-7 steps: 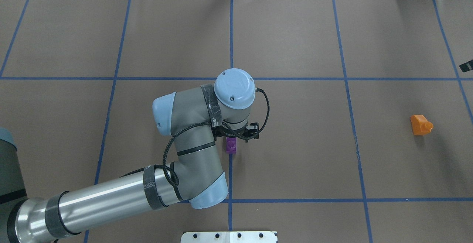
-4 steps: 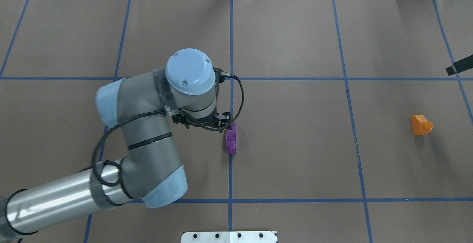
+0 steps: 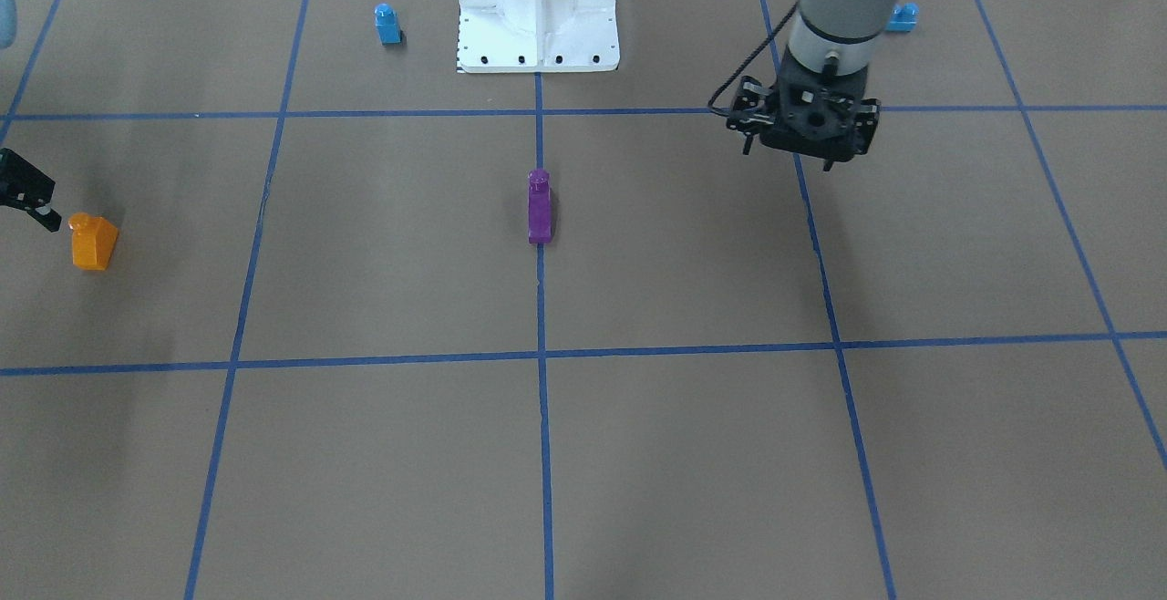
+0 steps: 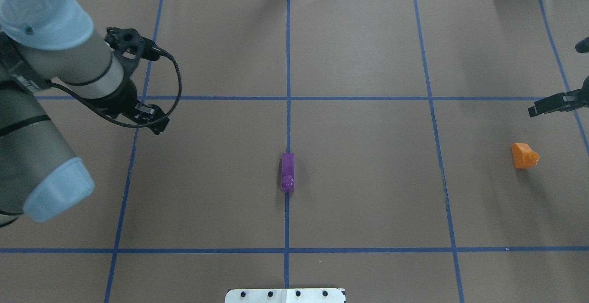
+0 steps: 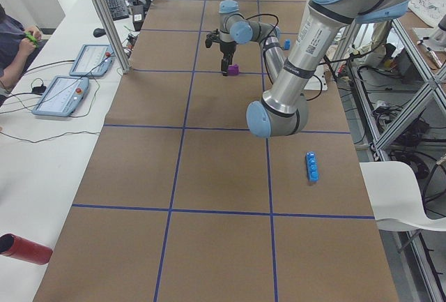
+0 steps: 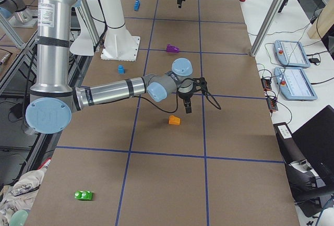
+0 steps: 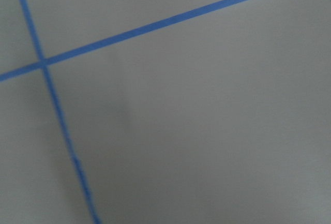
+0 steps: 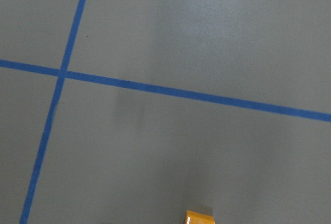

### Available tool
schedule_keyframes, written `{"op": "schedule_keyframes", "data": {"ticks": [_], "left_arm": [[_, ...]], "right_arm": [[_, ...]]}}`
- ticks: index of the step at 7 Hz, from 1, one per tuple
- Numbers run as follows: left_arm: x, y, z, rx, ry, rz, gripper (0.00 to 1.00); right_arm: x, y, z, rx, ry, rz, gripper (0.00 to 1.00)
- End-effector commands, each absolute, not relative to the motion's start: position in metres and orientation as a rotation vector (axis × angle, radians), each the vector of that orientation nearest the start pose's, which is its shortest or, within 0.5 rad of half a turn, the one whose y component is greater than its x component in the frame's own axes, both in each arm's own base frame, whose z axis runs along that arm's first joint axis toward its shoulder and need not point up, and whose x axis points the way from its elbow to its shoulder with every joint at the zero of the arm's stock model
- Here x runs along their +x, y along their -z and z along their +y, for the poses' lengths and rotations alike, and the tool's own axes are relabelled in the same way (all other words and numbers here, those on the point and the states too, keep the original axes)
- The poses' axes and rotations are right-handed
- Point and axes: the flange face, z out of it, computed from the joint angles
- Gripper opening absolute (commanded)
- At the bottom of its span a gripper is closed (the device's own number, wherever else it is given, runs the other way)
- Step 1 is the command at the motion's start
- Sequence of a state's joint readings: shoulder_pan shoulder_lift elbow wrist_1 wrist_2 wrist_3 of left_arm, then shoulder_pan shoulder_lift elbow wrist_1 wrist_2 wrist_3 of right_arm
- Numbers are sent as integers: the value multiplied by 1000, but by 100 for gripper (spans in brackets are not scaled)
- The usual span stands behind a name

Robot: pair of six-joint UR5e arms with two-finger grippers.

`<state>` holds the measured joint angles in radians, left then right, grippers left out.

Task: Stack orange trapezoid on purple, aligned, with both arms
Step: 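Withdraw the left gripper while the right gripper grasps the orange trapezoid block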

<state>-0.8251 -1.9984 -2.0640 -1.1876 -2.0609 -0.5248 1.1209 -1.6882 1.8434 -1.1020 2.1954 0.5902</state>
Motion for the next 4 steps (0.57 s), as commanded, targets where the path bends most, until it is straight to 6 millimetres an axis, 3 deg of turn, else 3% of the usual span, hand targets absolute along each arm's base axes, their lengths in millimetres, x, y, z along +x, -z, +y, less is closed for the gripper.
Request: {"op": "schedule_keyframes", "data": {"ticks": [1,2,4], "left_arm": [[235,-306,-483,161,-411,675,100],[232,-307,-484,164,-413,674,100],[231,-307,-484,164,-413,674,100]], "right_arm": [[-162,-580,-417,207,-8,-791,97],[-169,-599,-409,183,-35,-797,97],[-187,-618,-399,157,-22,-803,98]]}}
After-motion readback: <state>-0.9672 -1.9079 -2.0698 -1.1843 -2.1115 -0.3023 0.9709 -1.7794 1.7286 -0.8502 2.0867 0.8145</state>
